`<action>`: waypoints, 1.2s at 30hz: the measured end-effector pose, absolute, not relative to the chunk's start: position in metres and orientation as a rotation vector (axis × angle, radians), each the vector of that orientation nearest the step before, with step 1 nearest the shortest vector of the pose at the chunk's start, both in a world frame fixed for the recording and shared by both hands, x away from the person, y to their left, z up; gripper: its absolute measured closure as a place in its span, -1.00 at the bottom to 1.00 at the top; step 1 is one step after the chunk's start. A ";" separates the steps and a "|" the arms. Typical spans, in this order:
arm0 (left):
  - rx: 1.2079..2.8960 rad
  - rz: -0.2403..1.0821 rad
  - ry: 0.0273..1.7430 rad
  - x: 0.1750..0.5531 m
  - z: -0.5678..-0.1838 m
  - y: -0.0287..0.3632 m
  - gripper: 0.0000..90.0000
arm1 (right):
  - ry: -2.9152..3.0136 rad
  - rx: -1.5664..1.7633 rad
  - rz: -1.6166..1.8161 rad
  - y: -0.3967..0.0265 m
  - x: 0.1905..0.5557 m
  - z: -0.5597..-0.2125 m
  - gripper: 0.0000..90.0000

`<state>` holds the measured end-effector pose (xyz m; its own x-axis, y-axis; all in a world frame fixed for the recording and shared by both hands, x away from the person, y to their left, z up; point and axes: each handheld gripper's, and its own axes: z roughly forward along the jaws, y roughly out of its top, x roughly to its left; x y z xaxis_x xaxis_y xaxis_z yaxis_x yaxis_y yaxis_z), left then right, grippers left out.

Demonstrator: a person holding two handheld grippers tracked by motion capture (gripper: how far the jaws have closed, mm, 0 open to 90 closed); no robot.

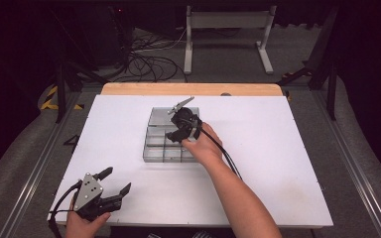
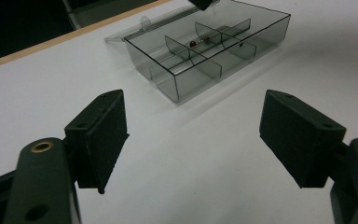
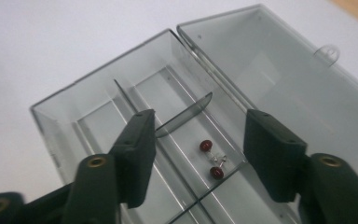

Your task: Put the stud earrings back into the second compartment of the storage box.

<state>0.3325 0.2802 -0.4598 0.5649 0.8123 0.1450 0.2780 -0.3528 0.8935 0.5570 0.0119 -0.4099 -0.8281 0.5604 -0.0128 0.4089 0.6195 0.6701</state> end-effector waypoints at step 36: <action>1.907 0.758 0.889 0.333 -0.461 0.277 -0.48 | 2.460 0.643 1.319 -0.096 0.462 -0.357 -0.97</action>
<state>0.3326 0.2770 -0.4607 0.5590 0.8146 0.1547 0.2815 -0.3619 0.8887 0.4620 -0.0956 -0.3565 -0.8631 0.5040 -0.0322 0.2522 0.4854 0.8371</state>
